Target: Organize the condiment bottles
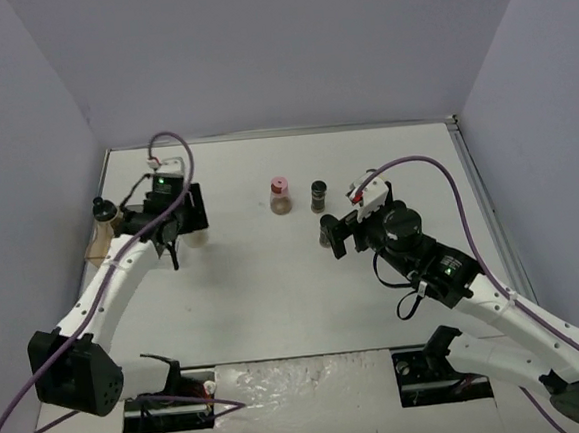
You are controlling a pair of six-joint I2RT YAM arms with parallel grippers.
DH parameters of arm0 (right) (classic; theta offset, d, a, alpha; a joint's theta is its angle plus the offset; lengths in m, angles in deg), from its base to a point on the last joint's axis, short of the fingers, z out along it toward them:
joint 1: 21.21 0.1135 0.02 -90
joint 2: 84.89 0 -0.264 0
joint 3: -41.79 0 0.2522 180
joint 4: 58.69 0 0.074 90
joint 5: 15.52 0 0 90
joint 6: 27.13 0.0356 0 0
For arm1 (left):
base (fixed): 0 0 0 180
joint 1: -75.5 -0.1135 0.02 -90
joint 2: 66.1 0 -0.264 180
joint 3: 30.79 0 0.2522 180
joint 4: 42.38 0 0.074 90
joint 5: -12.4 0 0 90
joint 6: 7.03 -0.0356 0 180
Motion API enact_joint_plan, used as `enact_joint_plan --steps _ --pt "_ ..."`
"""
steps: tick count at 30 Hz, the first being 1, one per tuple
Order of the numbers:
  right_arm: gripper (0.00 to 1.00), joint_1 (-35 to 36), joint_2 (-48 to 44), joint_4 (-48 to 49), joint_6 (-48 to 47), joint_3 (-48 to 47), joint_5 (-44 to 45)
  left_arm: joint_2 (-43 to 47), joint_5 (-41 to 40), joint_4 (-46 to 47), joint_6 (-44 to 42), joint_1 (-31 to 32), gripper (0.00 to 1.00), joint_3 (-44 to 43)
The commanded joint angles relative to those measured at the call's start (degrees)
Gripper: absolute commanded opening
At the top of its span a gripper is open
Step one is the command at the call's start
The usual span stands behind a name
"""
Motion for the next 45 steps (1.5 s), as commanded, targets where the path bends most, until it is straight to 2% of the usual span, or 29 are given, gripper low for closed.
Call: enact_joint_plan --steps 1,4,6,11,25,37,41,43,45 --pt "1.0 -0.3 -1.86 3.05 0.73 -0.89 -0.49 7.09 -5.13 -3.47 -1.45 -12.3 0.0 -5.35" --pt "1.0 -0.3 -2.4 3.05 0.89 -0.98 -1.36 7.33 -6.43 -2.55 -2.35 -19.35 0.0 -5.01" --pt "1.0 -0.3 -2.61 3.18 0.9 -1.02 -2.07 6.89 -6.11 -0.2 -2.49 -26.26 0.0 -4.4" --pt "1.0 -0.24 -2.32 3.14 1.07 -0.93 -2.98 2.33 -3.09 5.48 -0.37 -35.77 0.0 -4.79" --pt "1.0 -0.3 -2.43 3.14 1.25 -0.54 -3.69 -6.98 -6.16 12.81 -2.31 -40.55 0.0 -9.1" --pt "1.0 -0.26 -1.55 3.19 1.16 -0.37 -2.59 -10.17 -5.03 15.05 -1.07 -40.77 0.0 -5.79" --pt "1.0 -0.3 -0.96 3.31 1.16 -0.37 -2.22 -11.06 -5.82 14.84 -0.35 -40.74 0.06 -4.69" --pt "1.0 -0.3 -0.78 3.39 1.16 -0.21 -2.05 -11.51 -5.89 14.99 -0.14 -40.73 0.15 -4.32" --pt "1.0 -0.3 -0.54 3.4 1.16 -0.19 -2.02 -11.71 -5.89 15.15 0.32 -40.8 0.3 -4.06"
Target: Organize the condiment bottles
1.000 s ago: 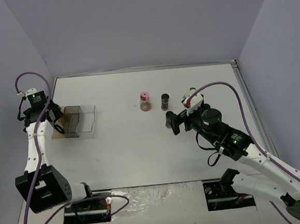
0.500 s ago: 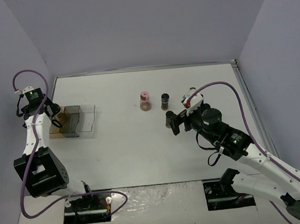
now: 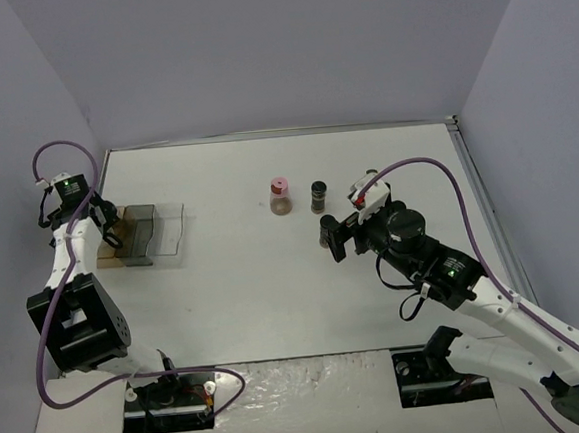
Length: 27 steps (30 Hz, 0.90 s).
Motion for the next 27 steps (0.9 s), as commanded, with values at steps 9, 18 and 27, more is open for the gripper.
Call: enact_joint_plan --steps 9,18,27 --pt "1.0 -0.25 0.96 3.58 0.69 -0.03 2.17 -0.76 -1.06 3.73 2.52 -0.35 0.67 -0.97" --pt "1.0 -0.25 -0.22 3.42 0.78 -0.32 2.49 4.57 2.83 -2.75 4.53 -0.24 0.96 -2.06" --pt "1.0 -0.3 -3.07 0.83 0.78 -2.18 4.53 13.61 12.33 -6.21 1.47 16.7 0.97 -3.48"
